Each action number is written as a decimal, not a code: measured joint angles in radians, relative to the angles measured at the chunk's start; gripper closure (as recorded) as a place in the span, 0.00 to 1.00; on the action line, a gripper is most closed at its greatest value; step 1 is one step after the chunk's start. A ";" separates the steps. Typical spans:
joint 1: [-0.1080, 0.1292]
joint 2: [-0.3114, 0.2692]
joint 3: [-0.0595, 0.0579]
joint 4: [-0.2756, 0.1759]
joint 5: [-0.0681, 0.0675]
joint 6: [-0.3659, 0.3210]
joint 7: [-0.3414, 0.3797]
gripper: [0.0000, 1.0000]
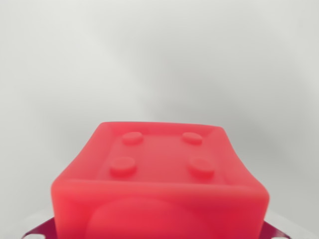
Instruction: Destack cube
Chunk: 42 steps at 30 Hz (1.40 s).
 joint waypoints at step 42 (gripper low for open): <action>0.009 0.218 -0.008 0.045 0.000 0.177 0.000 1.00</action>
